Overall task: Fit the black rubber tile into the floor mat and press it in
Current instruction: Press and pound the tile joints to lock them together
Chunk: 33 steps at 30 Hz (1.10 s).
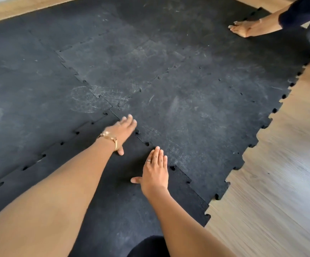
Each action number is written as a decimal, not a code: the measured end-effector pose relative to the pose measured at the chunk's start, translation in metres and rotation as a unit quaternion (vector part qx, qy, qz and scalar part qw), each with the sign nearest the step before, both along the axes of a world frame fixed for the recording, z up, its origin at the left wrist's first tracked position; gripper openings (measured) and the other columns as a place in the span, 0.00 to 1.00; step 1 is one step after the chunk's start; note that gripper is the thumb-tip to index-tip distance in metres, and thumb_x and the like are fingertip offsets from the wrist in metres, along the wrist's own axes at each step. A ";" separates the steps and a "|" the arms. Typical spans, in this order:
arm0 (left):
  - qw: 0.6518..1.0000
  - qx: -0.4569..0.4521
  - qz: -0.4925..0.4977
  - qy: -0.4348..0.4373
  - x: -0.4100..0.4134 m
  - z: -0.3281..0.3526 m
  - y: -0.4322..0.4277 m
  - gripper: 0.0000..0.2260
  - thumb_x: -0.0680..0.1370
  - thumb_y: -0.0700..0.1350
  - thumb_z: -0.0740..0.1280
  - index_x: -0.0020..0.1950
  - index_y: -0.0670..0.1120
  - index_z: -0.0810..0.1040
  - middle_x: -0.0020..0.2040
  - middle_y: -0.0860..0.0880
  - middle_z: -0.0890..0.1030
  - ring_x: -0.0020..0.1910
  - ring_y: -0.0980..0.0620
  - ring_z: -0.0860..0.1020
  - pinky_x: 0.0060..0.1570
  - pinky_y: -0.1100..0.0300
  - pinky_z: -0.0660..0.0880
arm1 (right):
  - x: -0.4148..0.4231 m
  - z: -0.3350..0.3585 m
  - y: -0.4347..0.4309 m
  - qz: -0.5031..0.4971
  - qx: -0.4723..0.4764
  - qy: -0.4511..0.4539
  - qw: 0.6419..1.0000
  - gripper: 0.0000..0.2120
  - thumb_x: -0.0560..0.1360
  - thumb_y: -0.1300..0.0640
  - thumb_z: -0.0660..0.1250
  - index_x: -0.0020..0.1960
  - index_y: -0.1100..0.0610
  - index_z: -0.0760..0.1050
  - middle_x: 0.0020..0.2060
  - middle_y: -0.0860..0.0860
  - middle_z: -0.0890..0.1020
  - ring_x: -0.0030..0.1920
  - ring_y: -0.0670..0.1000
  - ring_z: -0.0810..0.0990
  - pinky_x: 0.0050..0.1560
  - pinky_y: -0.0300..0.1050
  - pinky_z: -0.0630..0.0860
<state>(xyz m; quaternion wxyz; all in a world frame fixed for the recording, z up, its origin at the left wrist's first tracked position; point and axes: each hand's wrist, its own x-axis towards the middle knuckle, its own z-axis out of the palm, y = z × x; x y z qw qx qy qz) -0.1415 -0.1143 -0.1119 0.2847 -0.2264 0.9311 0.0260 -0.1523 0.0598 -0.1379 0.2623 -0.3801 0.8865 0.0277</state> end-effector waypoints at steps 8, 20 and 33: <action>0.998 0.056 -0.002 0.004 0.016 -0.027 0.013 0.36 0.82 0.42 0.60 0.78 0.42 0.35 0.78 0.43 0.34 0.79 0.47 0.41 0.76 0.51 0.52 | 0.000 -0.017 0.010 -0.028 -0.060 -0.009 0.998 0.51 0.75 0.34 0.59 0.77 0.63 0.33 0.78 0.58 0.36 0.79 0.56 0.35 0.75 0.54 0.33; 0.995 0.009 0.023 -0.092 0.002 0.006 0.028 0.64 0.63 0.58 0.80 0.78 0.46 0.34 0.79 0.47 0.35 0.79 0.43 0.43 0.75 0.43 0.51 | -0.007 -0.008 0.012 -0.004 -0.073 -0.023 0.997 0.55 0.72 0.32 0.63 0.78 0.66 0.37 0.79 0.61 0.40 0.79 0.58 0.38 0.77 0.53 0.38; 0.985 -0.070 -0.158 -0.004 0.017 -0.021 0.113 0.45 0.72 0.25 0.66 0.79 0.41 0.39 0.80 0.43 0.40 0.79 0.45 0.48 0.75 0.52 0.56 | 0.031 -0.006 0.098 -0.129 -0.027 -0.004 0.991 0.64 0.68 0.27 0.64 0.73 0.65 0.26 0.77 0.60 0.32 0.78 0.58 0.32 0.77 0.53 0.36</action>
